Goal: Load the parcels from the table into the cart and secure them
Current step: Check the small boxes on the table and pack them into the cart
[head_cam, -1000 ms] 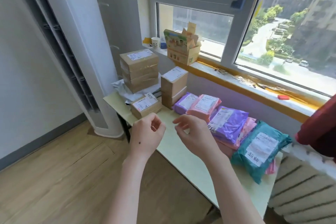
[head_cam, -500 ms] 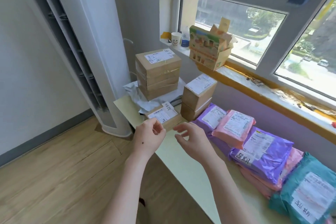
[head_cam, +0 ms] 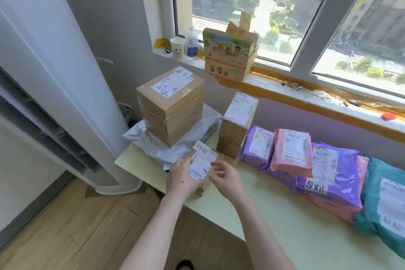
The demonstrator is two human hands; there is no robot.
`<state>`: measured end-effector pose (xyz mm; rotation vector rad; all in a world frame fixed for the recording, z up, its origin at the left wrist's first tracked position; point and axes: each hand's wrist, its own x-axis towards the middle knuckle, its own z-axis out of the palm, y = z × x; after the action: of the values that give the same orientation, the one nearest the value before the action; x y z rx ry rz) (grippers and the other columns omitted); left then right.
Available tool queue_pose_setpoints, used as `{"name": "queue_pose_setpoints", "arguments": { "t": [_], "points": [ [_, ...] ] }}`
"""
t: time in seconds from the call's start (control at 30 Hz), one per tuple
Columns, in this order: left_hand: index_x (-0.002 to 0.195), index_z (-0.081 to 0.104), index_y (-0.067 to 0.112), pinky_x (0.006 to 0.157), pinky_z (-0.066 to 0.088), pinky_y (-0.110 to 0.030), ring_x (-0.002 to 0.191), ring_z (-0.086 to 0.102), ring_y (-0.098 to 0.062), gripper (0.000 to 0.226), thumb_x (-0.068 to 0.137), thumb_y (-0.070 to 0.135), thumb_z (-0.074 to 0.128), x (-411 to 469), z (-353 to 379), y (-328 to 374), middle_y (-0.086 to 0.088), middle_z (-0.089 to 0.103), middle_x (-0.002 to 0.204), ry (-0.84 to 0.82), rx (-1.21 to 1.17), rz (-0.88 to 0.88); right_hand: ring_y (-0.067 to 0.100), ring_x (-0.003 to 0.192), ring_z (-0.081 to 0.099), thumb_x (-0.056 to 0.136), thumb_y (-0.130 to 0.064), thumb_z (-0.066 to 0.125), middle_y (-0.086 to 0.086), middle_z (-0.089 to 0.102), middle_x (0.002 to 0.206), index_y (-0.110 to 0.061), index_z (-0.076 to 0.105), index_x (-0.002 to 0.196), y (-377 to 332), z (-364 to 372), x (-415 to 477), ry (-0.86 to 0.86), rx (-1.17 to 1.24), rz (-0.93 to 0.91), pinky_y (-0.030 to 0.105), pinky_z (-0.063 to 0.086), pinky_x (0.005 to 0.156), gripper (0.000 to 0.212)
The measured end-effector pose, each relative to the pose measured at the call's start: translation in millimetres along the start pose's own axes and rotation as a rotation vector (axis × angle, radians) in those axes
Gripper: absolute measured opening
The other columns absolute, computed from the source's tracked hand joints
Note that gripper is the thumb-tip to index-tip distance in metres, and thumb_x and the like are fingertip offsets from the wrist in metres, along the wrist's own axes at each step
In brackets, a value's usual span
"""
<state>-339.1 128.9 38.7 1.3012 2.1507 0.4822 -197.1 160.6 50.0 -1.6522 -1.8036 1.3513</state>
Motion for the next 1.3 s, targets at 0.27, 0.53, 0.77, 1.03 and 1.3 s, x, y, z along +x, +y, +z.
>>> {"name": "queue_pose_setpoints", "arguments": {
  "t": [0.27,0.53,0.77,1.03,1.3],
  "points": [
    [0.148,0.013,0.023,0.108,0.032,-0.042,0.134,0.029,-0.033,0.103,0.068,0.053,0.072,30,24,-18,-0.014,0.03,0.143,-0.107,0.069,-0.069,0.019,0.104,0.065,0.084,-0.008,0.06,-0.006,0.066,0.109,-0.033,0.054,0.119,8,30,21,-0.085,0.092,0.198,0.036,0.051,0.093,0.044],
    [0.15,0.001,0.009,0.107,0.03,-0.039,0.138,0.023,-0.034,0.119,0.069,0.058,0.073,45,30,-15,-0.017,0.024,0.148,-0.119,0.12,-0.109,-0.007,0.088,0.061,0.082,-0.005,0.064,-0.008,0.067,0.109,-0.018,0.062,0.118,20,29,32,-0.074,0.17,0.235,0.016,0.05,0.082,0.038],
    [0.145,0.022,0.003,0.104,0.031,-0.04,0.13,0.03,-0.034,0.096,0.076,0.042,0.075,49,-21,-24,-0.02,0.03,0.142,0.256,-0.227,-0.083,0.015,0.131,0.047,0.083,-0.024,0.066,-0.004,0.05,0.142,-0.018,0.037,0.147,-30,28,50,0.004,0.172,0.114,0.039,0.045,0.104,0.071],
    [0.149,0.019,0.001,0.116,0.021,-0.041,0.143,0.017,-0.025,0.097,0.073,0.048,0.056,86,-123,-29,-0.017,0.022,0.152,0.478,-0.738,-0.046,0.019,0.13,0.048,0.09,-0.039,0.064,0.003,0.042,0.148,-0.018,0.032,0.15,-117,40,80,-0.005,0.294,-0.01,0.042,0.041,0.108,0.071],
    [0.146,0.034,0.011,0.095,0.028,-0.021,0.127,0.042,-0.013,0.065,0.093,0.044,0.055,145,-162,-25,0.001,0.045,0.14,0.364,-0.919,-0.104,0.011,0.081,0.05,0.097,-0.047,0.044,-0.008,0.052,0.09,-0.014,0.048,0.133,-160,65,120,0.002,0.451,0.14,0.044,0.044,0.105,0.049]
  ]
}}
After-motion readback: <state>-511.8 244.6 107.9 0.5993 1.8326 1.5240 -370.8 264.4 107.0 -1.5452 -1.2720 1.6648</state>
